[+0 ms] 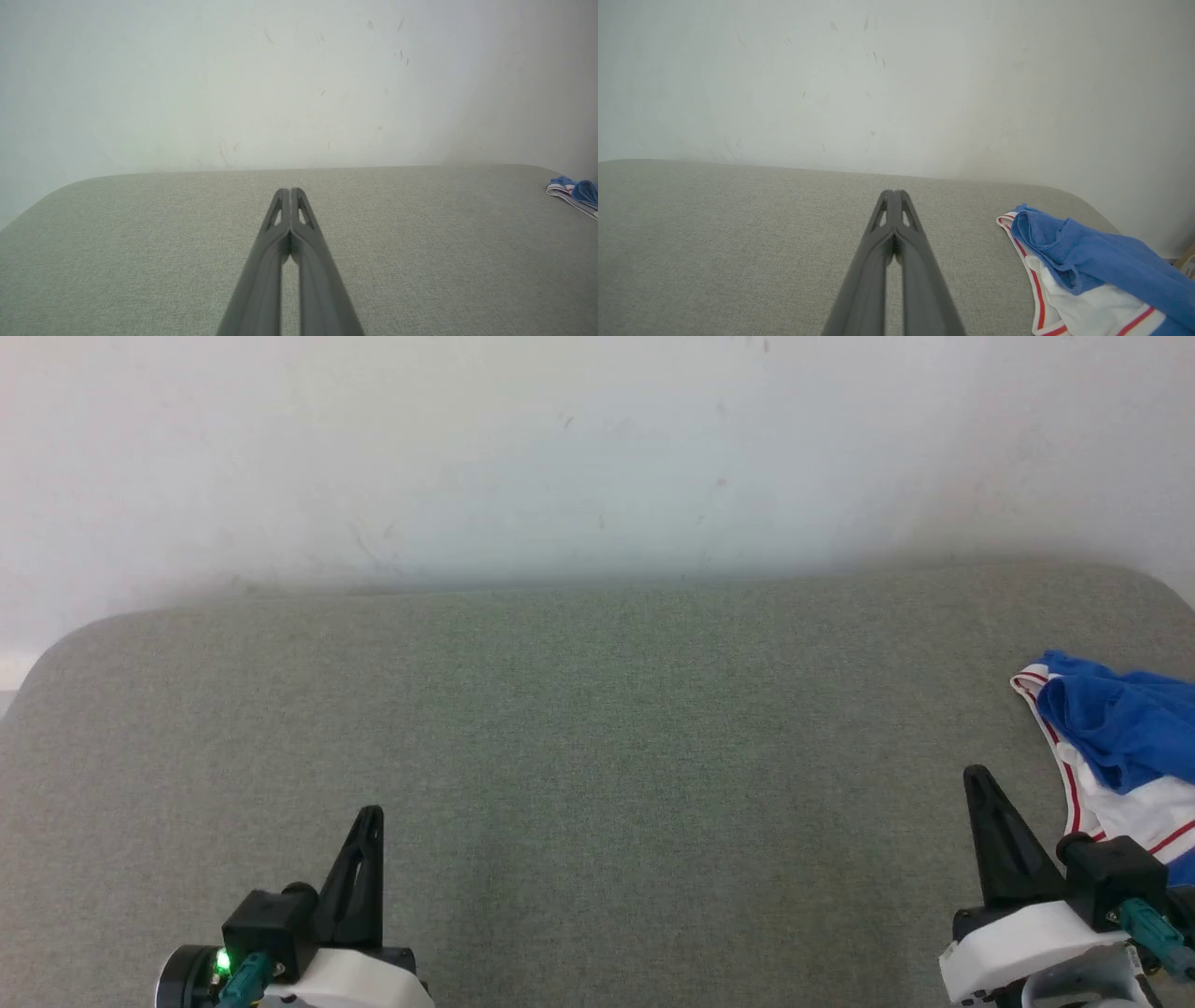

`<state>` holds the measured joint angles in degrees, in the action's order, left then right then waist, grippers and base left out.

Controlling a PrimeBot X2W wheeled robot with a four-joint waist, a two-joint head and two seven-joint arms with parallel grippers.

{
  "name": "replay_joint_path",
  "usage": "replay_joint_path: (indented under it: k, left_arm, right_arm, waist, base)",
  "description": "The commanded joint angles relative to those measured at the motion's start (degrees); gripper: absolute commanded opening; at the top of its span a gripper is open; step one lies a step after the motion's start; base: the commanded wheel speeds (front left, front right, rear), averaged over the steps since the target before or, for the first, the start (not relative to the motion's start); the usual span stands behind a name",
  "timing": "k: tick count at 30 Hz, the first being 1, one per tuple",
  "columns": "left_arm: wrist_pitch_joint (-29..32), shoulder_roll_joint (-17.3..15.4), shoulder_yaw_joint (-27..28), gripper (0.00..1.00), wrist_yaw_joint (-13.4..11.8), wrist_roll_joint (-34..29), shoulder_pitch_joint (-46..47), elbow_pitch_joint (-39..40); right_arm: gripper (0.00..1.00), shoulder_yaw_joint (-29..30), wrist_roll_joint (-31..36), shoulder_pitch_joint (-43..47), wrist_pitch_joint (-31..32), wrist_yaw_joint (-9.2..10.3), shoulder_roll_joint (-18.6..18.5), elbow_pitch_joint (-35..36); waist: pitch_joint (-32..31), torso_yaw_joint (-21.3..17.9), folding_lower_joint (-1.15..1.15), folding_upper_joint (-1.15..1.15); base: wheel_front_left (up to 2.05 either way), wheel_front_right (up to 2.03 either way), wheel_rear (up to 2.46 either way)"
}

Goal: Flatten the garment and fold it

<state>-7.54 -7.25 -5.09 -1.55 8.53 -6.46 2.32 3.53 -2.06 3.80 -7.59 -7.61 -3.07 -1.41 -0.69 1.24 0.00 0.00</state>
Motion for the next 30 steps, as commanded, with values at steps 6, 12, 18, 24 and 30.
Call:
replay_joint_path:
  k: [6, 12, 18, 24, 30]
  left_arm:
    - [0.85, 0.73, 0.84, 0.00, 0.41, -1.43, 1.54, -0.48]
    - [1.55, 1.11, 1.29, 0.00, 0.53, -2.17, 2.05, -0.67]
    - [2.25, 1.49, 1.73, 0.00, 0.65, -2.91, 2.57, -0.87]
    - [2.95, 1.88, 2.18, 0.00, 0.77, -3.66, 3.09, -1.06]
    - [3.66, 2.26, 2.63, 0.00, 0.89, -4.41, 3.60, -1.25]
  right_arm:
    - [0.00, -0.46, 0.65, -0.97, 0.89, 0.06, 0.10, 0.36]
    - [0.00, -0.78, 0.79, -1.26, 1.59, 0.07, 0.11, 0.47]
    - [0.00, -1.10, 0.94, -1.56, 2.29, 0.08, 0.12, 0.58]
    - [0.00, -1.42, 1.09, -1.86, 2.99, 0.08, 0.13, 0.69]
    - [0.00, -1.75, 1.24, -2.15, 3.70, 0.09, 0.14, 0.80]
  waist:
    - [0.07, -0.12, 0.00, 0.00]
    - [0.13, -0.24, 0.00, 0.00]
    - [0.20, -0.35, 0.00, 0.00]
    - [0.26, -0.47, 0.00, 0.00]
    - [0.33, -0.59, 0.00, 0.00]
  base:
    - [0.00, 0.00, 0.00]
    - [0.00, 0.00, 0.00]
    - [0.00, 0.00, 0.00]
    - [0.00, 0.00, 0.00]
    - [0.00, 0.00, 0.00]
